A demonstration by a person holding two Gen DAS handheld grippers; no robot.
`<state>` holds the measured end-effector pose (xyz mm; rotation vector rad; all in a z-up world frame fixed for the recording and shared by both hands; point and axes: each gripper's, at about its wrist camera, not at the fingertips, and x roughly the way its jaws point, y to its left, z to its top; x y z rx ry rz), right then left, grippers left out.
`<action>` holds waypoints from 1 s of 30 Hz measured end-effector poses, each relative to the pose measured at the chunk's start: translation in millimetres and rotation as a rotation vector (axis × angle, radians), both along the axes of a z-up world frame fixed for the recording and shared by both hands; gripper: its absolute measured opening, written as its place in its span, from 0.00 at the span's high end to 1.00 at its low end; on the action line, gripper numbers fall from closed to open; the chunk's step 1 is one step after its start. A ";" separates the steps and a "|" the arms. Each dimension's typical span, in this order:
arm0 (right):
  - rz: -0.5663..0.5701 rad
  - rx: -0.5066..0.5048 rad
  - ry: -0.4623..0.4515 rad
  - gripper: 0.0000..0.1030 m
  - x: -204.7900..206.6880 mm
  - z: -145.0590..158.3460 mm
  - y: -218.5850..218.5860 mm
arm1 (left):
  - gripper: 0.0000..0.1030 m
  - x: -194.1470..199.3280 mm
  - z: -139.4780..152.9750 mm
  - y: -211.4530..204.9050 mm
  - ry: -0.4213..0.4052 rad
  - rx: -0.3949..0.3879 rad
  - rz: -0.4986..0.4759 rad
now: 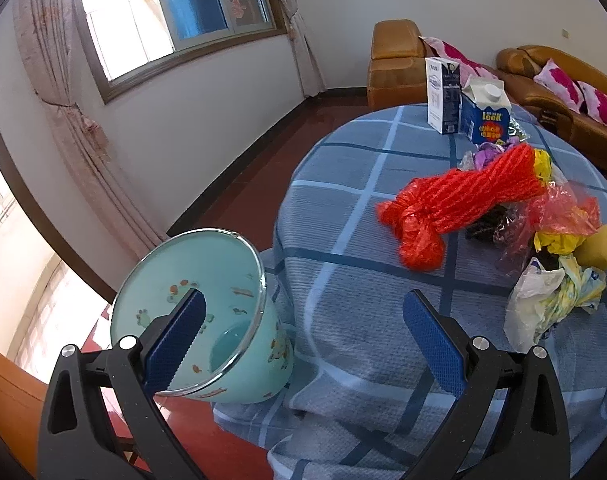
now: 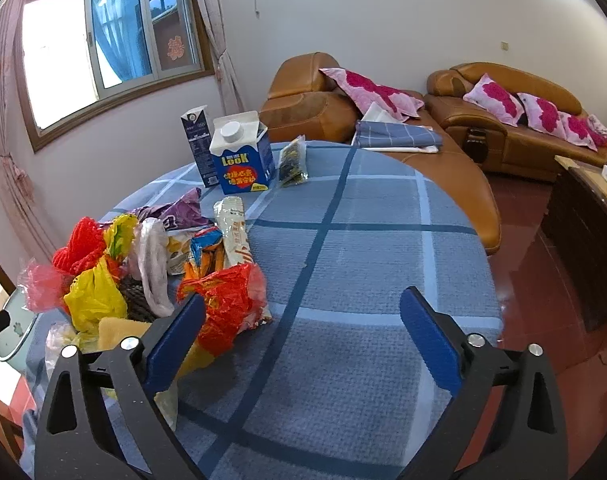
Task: Collect trash
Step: 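Move the right tool to the orange snack wrapper and close on it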
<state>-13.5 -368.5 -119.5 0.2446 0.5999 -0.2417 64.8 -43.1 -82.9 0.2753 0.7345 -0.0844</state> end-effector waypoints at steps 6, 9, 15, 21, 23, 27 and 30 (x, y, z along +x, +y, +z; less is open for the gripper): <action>0.074 0.013 0.017 0.18 20.0 -0.1 10.1 | 0.06 5.5 -5.8 -6.4 0.016 -0.003 -0.008; 0.112 0.037 0.053 0.28 33.4 -6.6 15.8 | 0.06 5.5 -7.2 -7.3 0.019 0.000 -0.018; 0.212 0.144 0.085 0.75 41.1 -16.6 13.5 | 0.06 5.8 -5.7 -3.7 0.025 -0.011 -0.022; 0.164 0.072 0.083 0.80 34.5 -10.3 2.6 | 0.06 6.2 -7.5 -4.8 0.032 -0.007 -0.026; 0.118 0.038 0.084 0.80 32.0 -9.0 -9.4 | 0.06 6.6 -8.2 -5.2 0.033 -0.009 -0.029; 0.081 0.020 0.106 0.80 33.5 -12.4 -27.5 | 0.06 7.6 -11.9 -6.9 0.043 -0.006 -0.034; 0.068 0.030 0.119 0.73 36.0 -17.2 -34.6 | 0.06 8.3 -14.7 -8.8 0.050 -0.002 -0.036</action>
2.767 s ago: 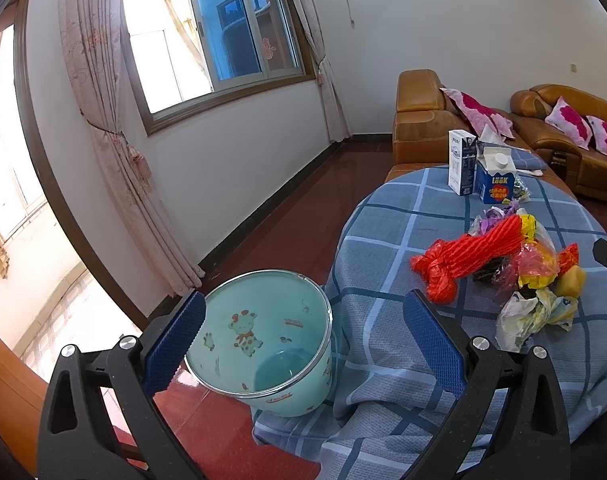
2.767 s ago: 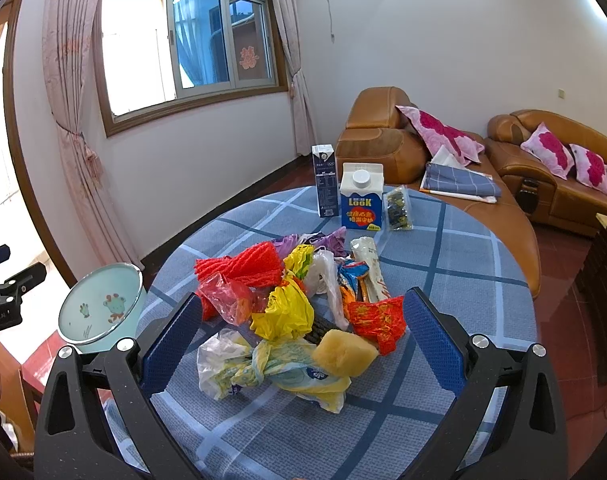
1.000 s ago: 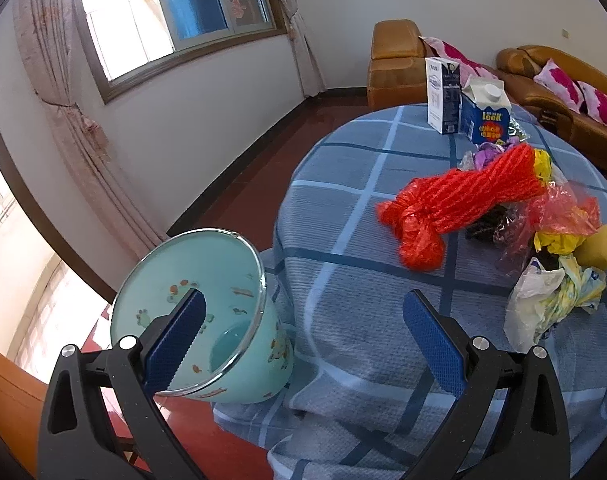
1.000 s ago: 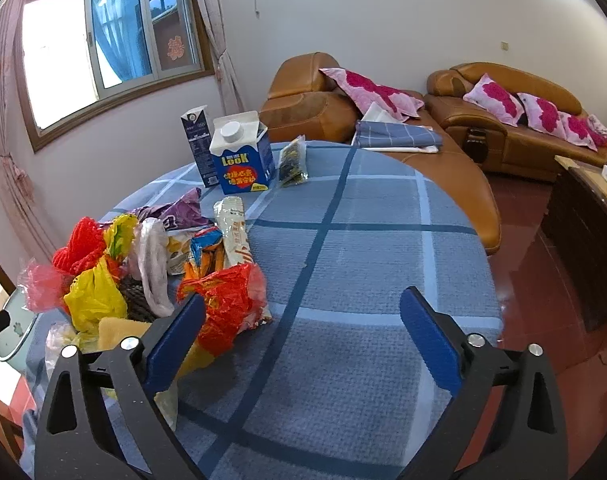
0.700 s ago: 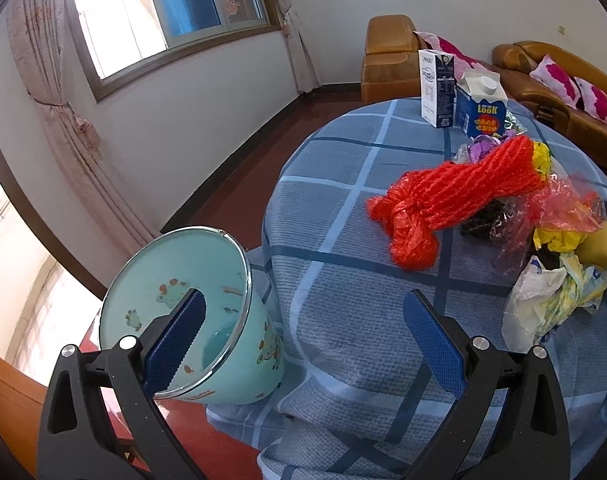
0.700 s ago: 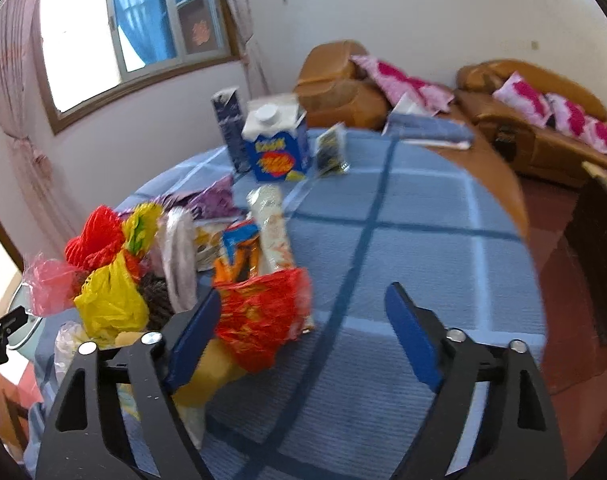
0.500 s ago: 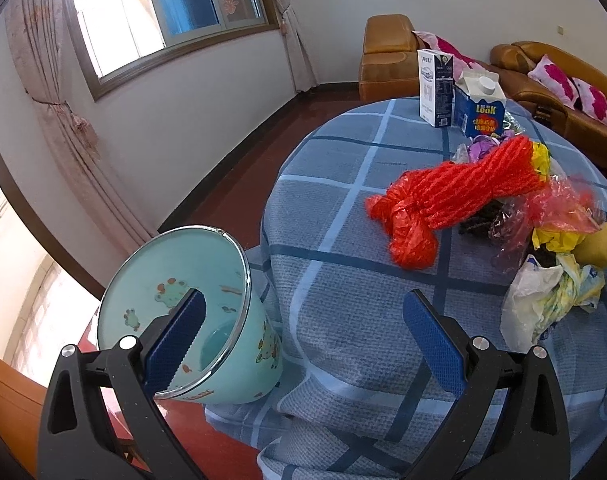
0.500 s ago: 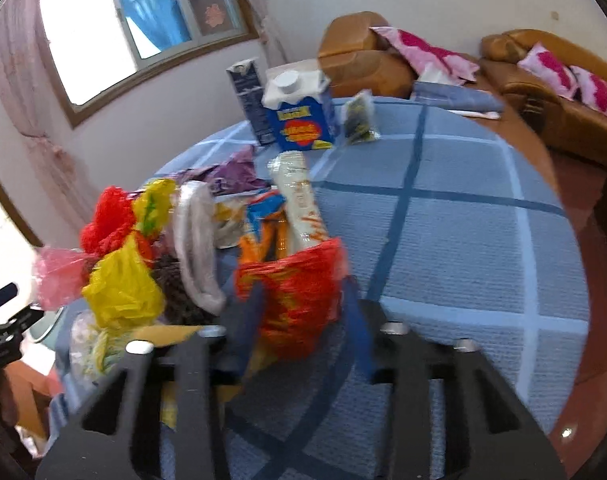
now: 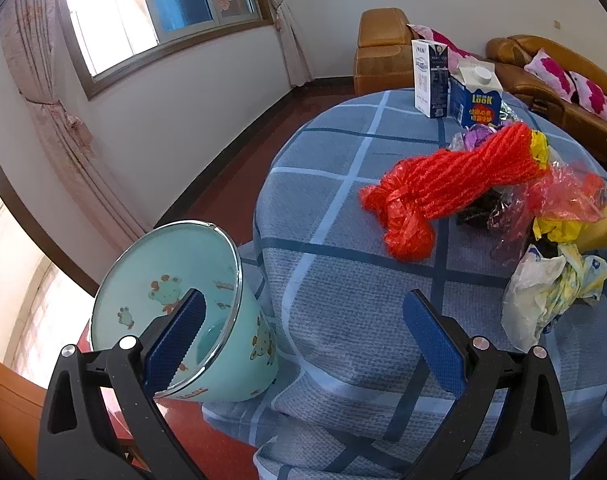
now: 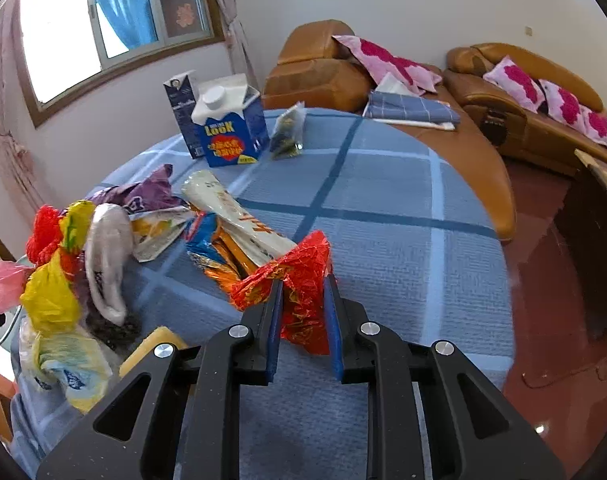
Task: Collect trash
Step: 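Move the right tool to the orange snack wrapper and close on it, then grasp the red plastic bag with the left tool while the right tool holds the wrapper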
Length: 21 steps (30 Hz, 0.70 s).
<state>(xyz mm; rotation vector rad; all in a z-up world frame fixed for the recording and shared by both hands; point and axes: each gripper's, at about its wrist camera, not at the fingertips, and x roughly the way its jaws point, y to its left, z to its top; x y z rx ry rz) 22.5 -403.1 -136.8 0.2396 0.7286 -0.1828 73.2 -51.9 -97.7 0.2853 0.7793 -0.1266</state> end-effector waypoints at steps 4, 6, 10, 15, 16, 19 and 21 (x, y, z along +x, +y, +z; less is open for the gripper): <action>-0.058 0.030 -0.028 0.45 -3.9 2.7 -7.5 | 0.06 0.6 0.9 1.4 0.000 -0.004 0.000; -0.072 0.054 -0.035 0.45 -2.5 5.7 -9.5 | 0.06 1.8 1.8 2.9 -0.003 -0.008 0.002; -0.077 0.065 -0.041 0.45 3.8 11.5 -4.0 | 0.06 5.6 2.2 4.6 -0.006 -0.011 0.010; -0.057 0.067 0.041 0.83 24.1 0.5 2.9 | 0.06 15.8 3.4 1.4 -0.022 -0.016 0.020; -0.040 0.068 0.032 0.84 23.5 0.2 4.3 | 0.06 18.1 4.7 0.3 -0.021 -0.024 0.018; -0.020 0.047 -0.004 0.88 15.4 5.2 6.4 | 0.06 18.7 10.3 -5.3 -0.035 -0.045 0.002; -0.014 0.048 -0.042 0.89 8.0 10.4 4.3 | 0.06 18.9 13.9 -11.2 -0.042 -0.057 -0.016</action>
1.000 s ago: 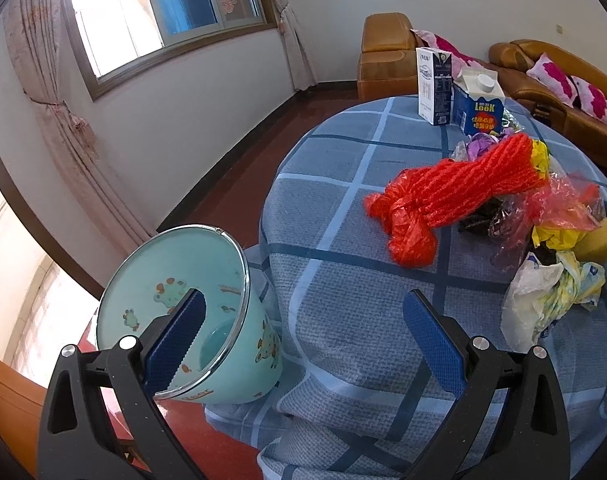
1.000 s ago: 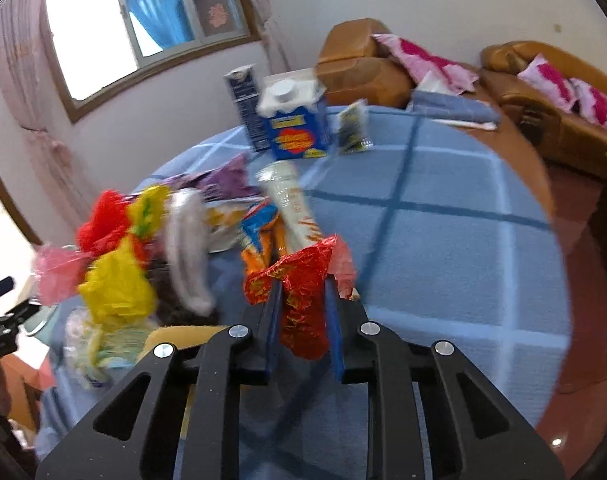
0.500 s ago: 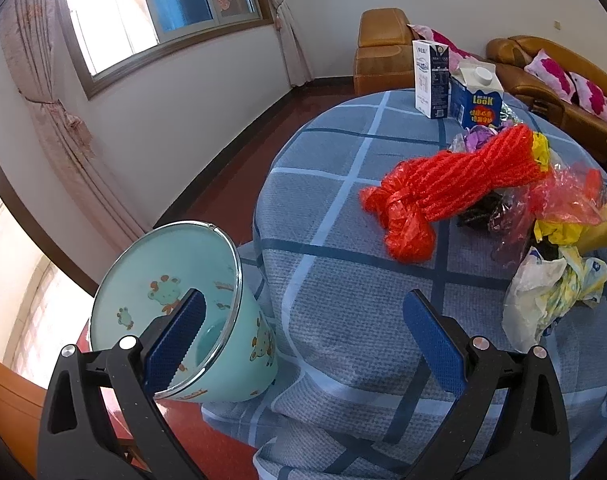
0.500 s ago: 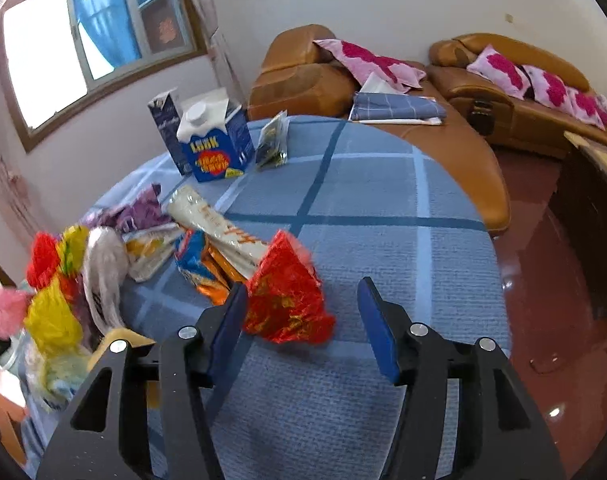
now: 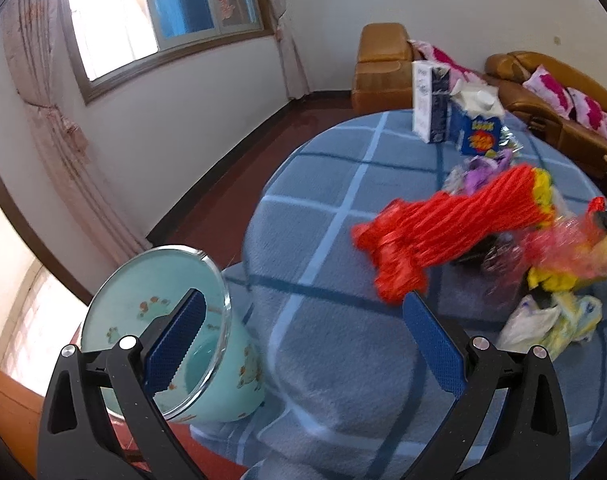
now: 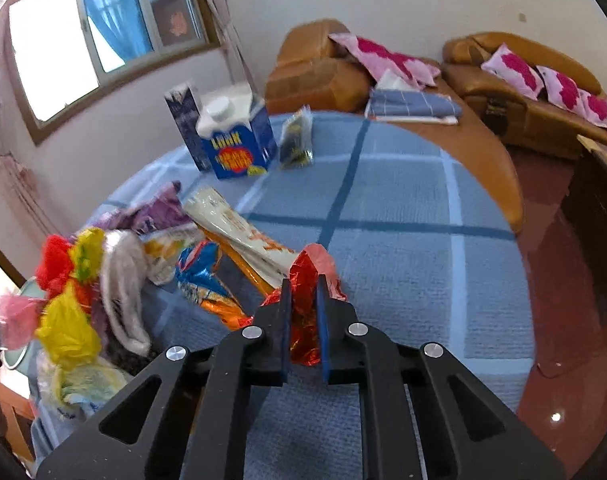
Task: Collect trash
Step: 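Grasp the red plastic bag with the left tool while the right tool holds the wrapper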
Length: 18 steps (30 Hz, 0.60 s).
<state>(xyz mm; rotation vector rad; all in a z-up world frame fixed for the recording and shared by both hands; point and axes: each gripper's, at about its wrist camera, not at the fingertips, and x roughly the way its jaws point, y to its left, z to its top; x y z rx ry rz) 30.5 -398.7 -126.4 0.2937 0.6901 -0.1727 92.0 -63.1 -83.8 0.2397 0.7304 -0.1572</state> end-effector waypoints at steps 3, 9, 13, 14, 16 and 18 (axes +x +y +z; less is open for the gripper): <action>-0.014 0.003 -0.064 0.89 -12.3 11.0 -6.5 | 0.06 2.8 5.4 -12.8 -0.014 -0.012 -0.029; -0.051 0.000 -0.129 0.89 -22.0 18.6 -24.0 | 0.08 14.7 10.7 -36.5 -0.037 -0.044 -0.079; -0.048 -0.006 -0.124 0.89 -22.3 12.7 -25.7 | 0.22 25.0 7.7 -50.8 -0.005 -0.096 -0.140; -0.045 -0.006 -0.123 0.89 -22.3 11.7 -24.6 | 0.25 27.1 5.9 -54.2 0.008 -0.112 -0.161; -0.032 -0.011 -0.124 0.89 -21.7 10.7 -20.8 | 0.41 29.3 2.0 -59.4 0.028 -0.128 -0.188; -0.018 -0.018 -0.121 0.89 -19.2 10.3 -16.0 | 0.72 31.2 -1.4 -64.2 0.052 -0.150 -0.218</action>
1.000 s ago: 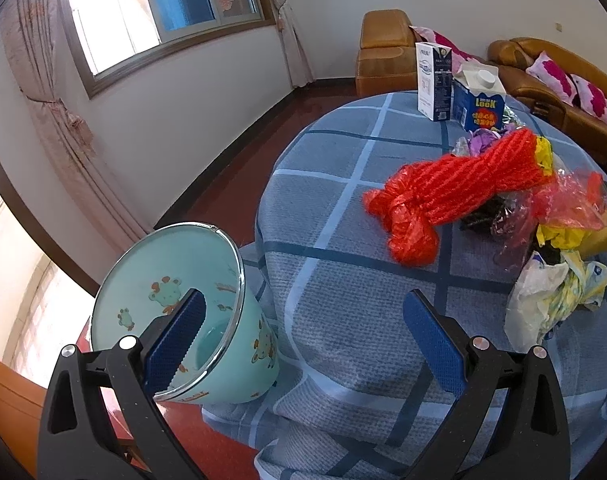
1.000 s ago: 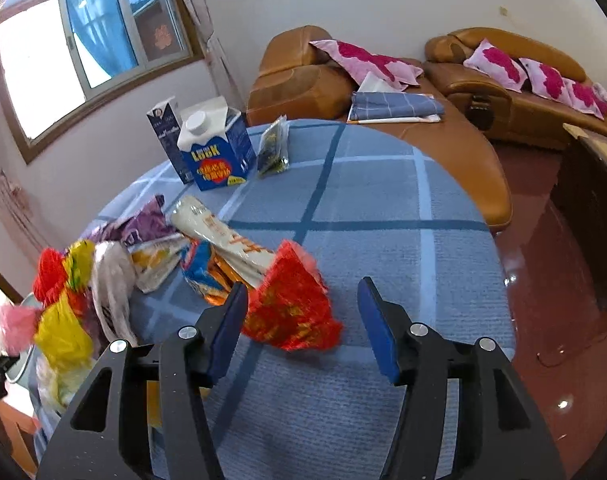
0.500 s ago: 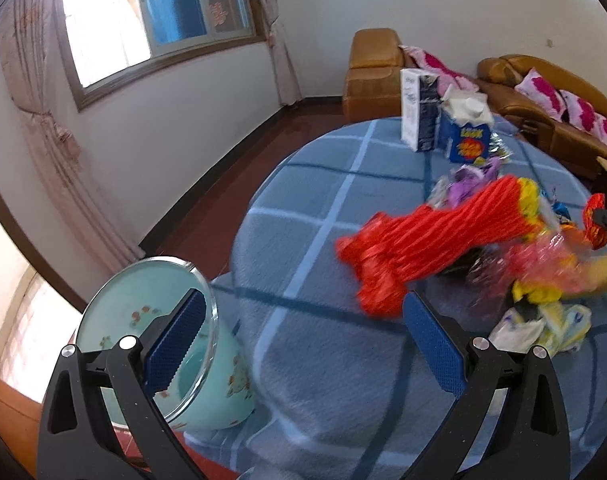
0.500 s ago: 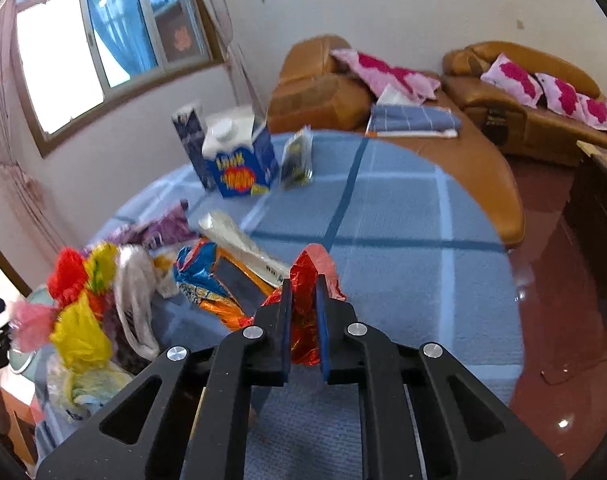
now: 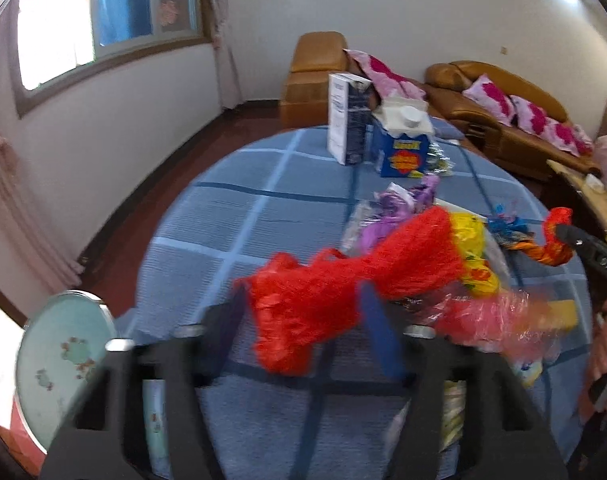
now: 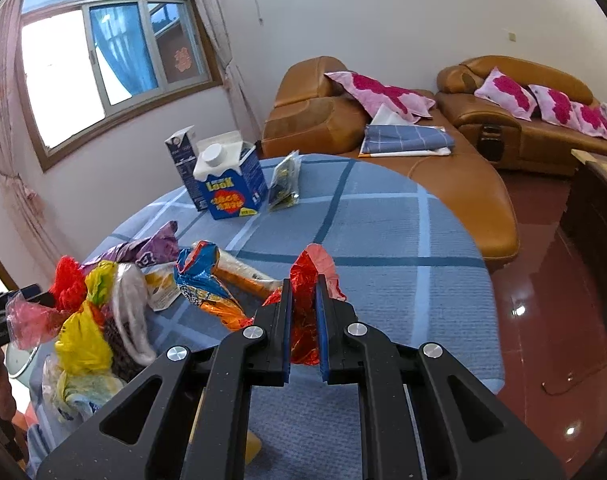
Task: Collect trash
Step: 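Grasp the red plastic bag with the left tool while the right tool holds the wrapper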
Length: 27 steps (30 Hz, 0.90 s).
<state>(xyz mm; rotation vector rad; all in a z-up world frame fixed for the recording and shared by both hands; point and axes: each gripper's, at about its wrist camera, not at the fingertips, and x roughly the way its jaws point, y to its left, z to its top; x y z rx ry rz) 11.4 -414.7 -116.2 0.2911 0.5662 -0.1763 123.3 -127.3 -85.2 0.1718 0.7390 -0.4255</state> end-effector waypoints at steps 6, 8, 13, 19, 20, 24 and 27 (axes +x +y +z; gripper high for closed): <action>0.029 -0.018 -0.017 0.89 -0.3 7.0 11.3 | 1.00 -8.3 3.6 -5.6 -0.012 0.005 -0.040; 0.034 -0.022 -0.028 0.89 -1.3 12.4 14.6 | 1.00 -12.1 8.8 -2.4 -0.029 0.012 -0.035; 0.042 -0.033 -0.060 0.89 -5.5 25.9 20.6 | 1.00 -21.8 21.8 10.1 -0.076 0.040 -0.015; 0.030 -0.043 -0.056 0.89 -11.0 25.2 17.9 | 0.47 -20.9 14.3 24.5 -0.080 0.062 0.047; 0.027 -0.045 -0.054 0.89 -12.4 24.5 16.6 | 0.41 -23.4 12.6 27.7 -0.092 0.068 0.057; 0.021 -0.045 -0.043 0.89 -16.3 17.6 13.3 | 0.41 -25.7 -9.9 35.4 -0.047 0.105 0.068; 0.028 -0.037 -0.031 0.89 -13.0 11.4 15.5 | 0.41 -24.9 -26.2 33.1 -0.005 0.124 0.072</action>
